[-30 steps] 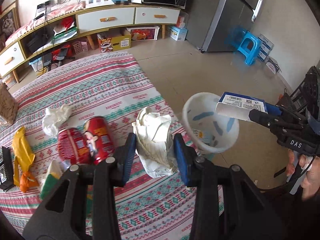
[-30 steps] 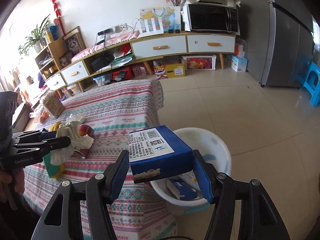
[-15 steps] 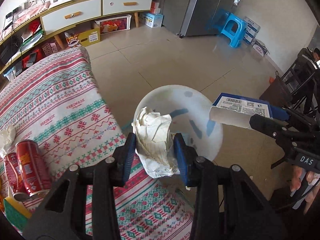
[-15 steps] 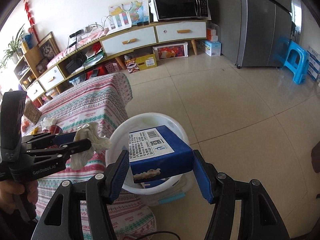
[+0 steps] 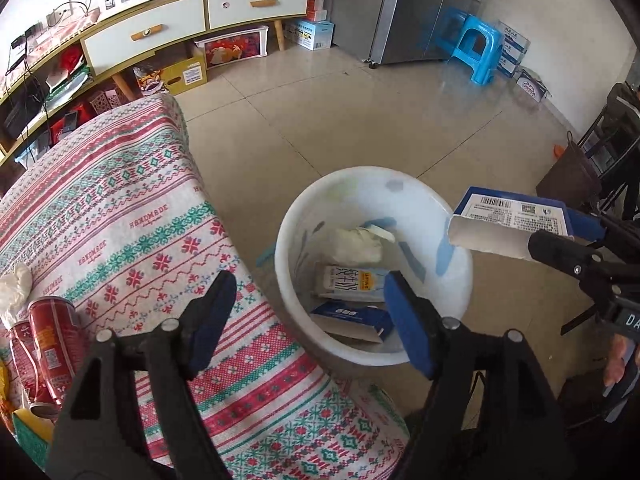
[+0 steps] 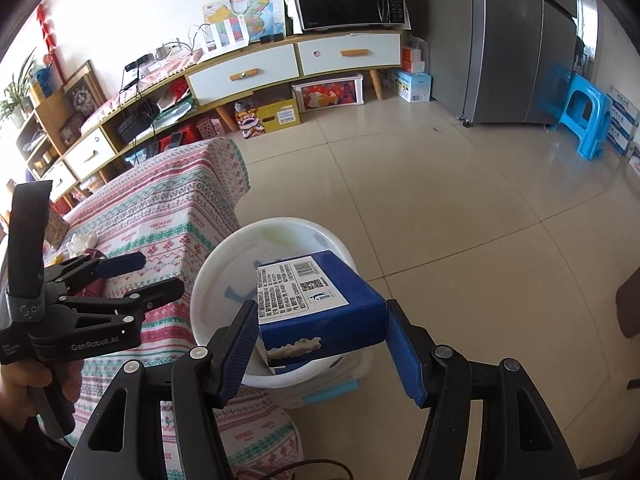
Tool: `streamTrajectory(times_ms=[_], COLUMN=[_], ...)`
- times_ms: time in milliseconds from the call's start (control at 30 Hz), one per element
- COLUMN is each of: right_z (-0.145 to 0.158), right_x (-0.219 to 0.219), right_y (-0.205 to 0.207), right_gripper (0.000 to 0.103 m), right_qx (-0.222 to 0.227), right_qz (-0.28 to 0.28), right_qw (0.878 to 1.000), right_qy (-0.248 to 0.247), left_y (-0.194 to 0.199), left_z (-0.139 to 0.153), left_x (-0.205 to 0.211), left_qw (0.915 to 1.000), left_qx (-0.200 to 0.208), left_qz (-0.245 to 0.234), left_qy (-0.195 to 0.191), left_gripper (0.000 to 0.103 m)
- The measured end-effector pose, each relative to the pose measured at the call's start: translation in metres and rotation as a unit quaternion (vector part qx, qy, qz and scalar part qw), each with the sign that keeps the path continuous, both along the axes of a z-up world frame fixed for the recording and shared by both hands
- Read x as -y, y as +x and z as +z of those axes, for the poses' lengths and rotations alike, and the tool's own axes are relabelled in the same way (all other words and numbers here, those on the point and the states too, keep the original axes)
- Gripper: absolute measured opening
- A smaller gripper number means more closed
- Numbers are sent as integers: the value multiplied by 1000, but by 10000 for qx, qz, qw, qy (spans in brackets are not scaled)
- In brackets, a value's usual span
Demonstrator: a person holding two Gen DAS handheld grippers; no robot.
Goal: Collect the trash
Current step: 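Carry the tissue and box over the white bin and release both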
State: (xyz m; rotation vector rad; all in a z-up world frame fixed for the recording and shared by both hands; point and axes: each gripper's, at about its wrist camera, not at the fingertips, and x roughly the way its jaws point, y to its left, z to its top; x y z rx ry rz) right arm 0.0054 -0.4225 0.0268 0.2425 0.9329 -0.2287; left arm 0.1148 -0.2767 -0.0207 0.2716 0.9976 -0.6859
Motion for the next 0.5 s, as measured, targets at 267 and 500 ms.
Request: streamTrajectory(times_ms=[267,500], right_z=[-8,-19], right_x=[-9,-13], right_y=[15,25], right_gripper=[64,76], right_qx=[-190,-399], right_qz=[66,20], right_qw=[9997,9991], right_qy=[-116,-165], left_y=[-2,-4], left_z=[6,10], left_x=[-25,-47], left_qw=[9999,9996], left_qx=[64,66], left_qz=[76,146], left_qy=[137,215], left_gripper=[83,87])
